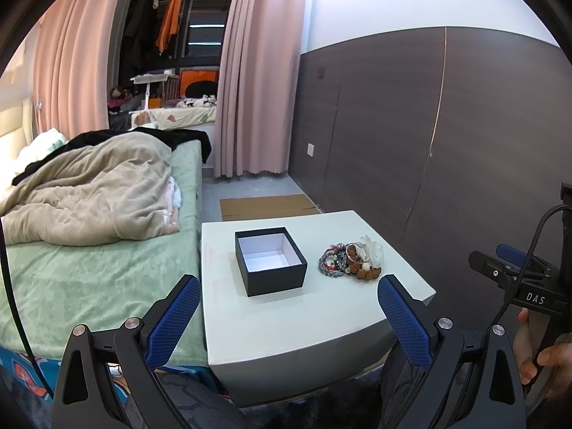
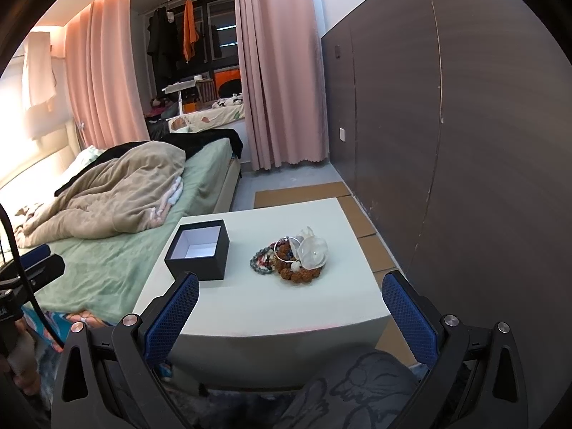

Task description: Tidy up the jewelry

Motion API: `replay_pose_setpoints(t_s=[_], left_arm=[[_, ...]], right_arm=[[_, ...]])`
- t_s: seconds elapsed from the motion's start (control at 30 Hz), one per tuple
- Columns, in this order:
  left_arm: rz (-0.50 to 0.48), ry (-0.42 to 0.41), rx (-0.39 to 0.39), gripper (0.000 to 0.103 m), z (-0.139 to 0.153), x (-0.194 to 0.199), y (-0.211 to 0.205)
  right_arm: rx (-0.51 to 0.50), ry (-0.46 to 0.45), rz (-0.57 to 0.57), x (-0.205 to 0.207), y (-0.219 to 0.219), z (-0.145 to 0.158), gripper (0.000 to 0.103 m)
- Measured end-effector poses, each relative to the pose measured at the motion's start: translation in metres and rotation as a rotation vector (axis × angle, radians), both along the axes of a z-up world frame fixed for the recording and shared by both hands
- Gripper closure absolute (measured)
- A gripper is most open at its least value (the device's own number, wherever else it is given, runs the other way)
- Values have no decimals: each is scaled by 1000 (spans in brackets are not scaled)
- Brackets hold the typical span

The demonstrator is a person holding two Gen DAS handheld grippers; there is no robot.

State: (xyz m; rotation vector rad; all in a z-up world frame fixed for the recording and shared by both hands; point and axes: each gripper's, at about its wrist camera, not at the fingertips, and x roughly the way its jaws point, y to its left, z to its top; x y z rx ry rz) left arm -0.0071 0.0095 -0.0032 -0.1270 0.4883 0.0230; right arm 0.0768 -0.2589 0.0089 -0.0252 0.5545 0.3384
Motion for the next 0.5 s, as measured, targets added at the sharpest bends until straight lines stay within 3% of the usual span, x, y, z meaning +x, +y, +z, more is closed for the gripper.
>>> replay_pose_setpoints(t_s=[0.5], left_arm=[[-8, 9, -8, 4, 2, -1, 3]], right_arm=[[-17, 0, 5, 0, 5, -4, 0]])
